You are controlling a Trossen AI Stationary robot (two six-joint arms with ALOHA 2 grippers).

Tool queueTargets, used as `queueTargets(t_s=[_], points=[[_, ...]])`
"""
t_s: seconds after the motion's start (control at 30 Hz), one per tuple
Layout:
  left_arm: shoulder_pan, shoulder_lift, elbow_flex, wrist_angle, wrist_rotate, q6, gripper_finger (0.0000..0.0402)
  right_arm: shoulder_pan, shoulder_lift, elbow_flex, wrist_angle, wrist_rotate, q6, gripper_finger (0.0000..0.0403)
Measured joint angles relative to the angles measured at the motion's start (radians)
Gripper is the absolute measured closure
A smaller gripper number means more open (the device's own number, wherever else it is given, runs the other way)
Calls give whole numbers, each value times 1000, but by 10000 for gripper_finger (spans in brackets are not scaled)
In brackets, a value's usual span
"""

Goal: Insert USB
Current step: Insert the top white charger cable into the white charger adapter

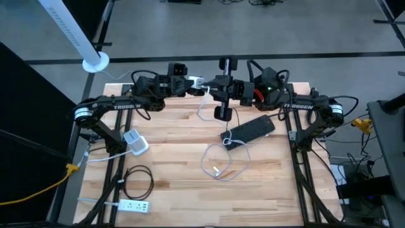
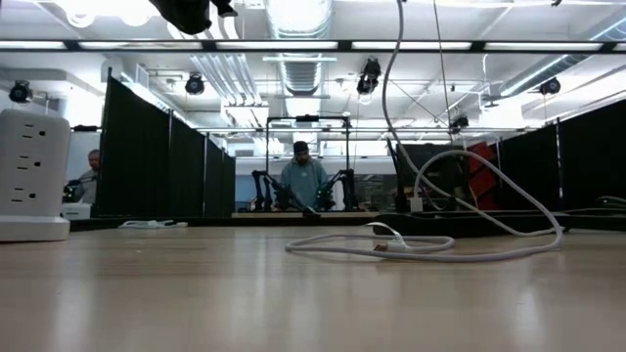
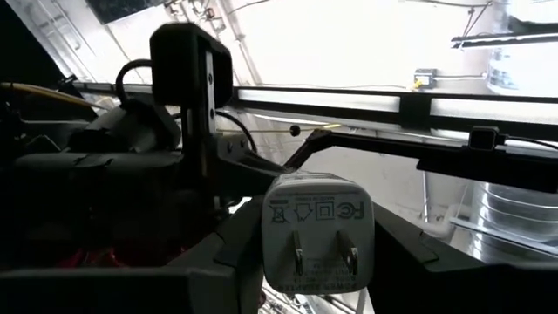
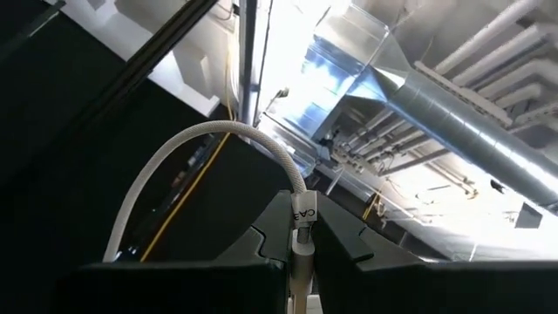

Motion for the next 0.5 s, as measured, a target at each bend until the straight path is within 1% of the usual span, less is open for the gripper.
queueTargets(t_s=[0.3,0.5], points=[[-4,0,-1,-2,13,1,272,0,5,0,-1,6,-5,389],[-5,0,-2,-2,59,7,272,-1,10,0,-3,6,-7,389]])
